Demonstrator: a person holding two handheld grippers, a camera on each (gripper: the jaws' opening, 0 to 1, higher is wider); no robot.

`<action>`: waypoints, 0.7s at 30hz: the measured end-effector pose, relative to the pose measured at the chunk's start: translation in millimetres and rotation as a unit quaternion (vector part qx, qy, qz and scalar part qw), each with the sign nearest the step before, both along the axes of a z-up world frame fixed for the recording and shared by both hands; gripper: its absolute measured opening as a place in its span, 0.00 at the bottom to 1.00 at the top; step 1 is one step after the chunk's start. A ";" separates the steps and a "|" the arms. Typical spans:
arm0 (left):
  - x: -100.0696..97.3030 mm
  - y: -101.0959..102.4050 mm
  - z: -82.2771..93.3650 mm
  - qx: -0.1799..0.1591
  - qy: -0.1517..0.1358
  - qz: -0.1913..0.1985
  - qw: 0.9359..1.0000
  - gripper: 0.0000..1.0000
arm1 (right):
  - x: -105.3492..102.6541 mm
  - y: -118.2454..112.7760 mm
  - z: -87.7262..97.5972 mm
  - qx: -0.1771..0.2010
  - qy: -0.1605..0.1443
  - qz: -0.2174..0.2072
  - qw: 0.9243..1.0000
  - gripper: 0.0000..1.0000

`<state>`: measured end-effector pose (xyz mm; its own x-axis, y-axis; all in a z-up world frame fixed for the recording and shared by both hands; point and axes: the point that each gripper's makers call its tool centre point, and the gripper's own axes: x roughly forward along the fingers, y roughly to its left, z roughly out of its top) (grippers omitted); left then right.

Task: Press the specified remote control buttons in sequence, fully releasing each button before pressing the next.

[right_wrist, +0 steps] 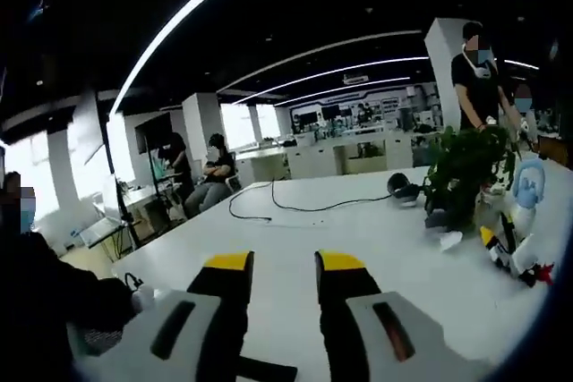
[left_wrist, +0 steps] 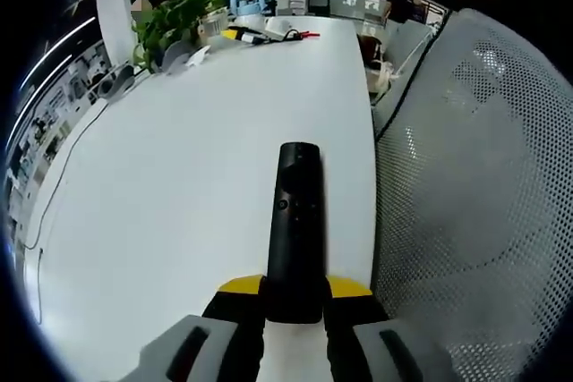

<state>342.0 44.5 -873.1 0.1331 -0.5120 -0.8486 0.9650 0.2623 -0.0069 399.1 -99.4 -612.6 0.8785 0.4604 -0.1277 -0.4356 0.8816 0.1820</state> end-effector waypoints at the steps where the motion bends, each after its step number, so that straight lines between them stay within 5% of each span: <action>1: 0.3 0.7 -0.1 0.001 0.001 -0.006 1.000 0.25 | -0.7 -5.1 -2.5 -0.013 -0.001 -0.008 1.000 0.50; 9: 6.1 1.7 1.2 0.012 0.034 -0.002 0.999 0.24 | -6.8 -32.1 -9.5 -0.081 -0.021 -0.052 0.995 0.64; 13: 14.5 4.3 -0.5 0.026 0.019 -0.021 0.999 0.24 | -8.4 -37.9 -16.2 -0.127 -0.032 -0.064 0.989 0.74; 21: 37.3 9.0 -1.6 0.041 0.009 -0.034 0.999 0.24 | -16.0 -41.3 -26.2 -0.109 -0.021 -0.086 0.990 0.74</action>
<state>379.3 53.4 -874.8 0.0835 -0.4477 -0.8903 0.9806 0.1957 -0.0065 383.1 -140.7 -638.7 0.9482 0.2689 -0.1690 -0.2786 0.9597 -0.0362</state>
